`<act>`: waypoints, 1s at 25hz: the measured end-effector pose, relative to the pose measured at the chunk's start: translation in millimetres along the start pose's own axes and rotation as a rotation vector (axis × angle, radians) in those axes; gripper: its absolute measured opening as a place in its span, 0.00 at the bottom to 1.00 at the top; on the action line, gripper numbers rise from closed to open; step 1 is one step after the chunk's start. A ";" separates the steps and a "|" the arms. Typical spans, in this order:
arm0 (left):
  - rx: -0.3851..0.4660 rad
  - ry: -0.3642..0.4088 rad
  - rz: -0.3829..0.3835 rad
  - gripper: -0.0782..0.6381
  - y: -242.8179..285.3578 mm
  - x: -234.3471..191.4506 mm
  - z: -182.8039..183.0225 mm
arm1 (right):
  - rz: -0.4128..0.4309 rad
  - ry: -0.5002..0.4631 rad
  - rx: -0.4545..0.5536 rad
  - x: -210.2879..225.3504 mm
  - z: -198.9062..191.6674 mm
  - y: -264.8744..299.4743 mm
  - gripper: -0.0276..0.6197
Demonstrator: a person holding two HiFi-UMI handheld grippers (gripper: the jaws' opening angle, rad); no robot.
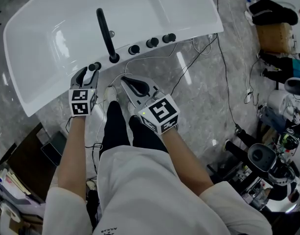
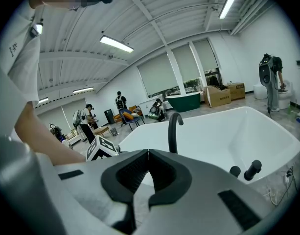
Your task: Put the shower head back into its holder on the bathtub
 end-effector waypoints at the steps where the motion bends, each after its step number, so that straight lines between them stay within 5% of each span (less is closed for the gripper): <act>1: -0.002 0.000 0.004 0.37 -1.9 0.2 -0.3 | 0.000 0.001 0.000 -1.0 -0.9 0.7 0.07; 12: 0.082 -0.029 0.071 0.37 -59.9 16.5 16.2 | 0.026 -0.042 0.037 -14.0 7.5 -21.5 0.07; 21: 0.211 -0.049 0.156 0.14 -128.1 57.2 43.1 | 0.050 -0.044 0.114 -17.9 18.4 -61.8 0.07; 25: 0.255 -0.065 0.185 0.13 -157.7 84.1 46.1 | 0.076 -0.082 0.140 -23.8 29.4 -74.7 0.07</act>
Point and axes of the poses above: the fingertips, and each gripper's own axes: y forward along the fingers, x to its right, z out of its top, the point moved 3 cm from there along -y, backward along the fingers, and after that the axes turned 7 degrees about -x, right-handed, at the moved point
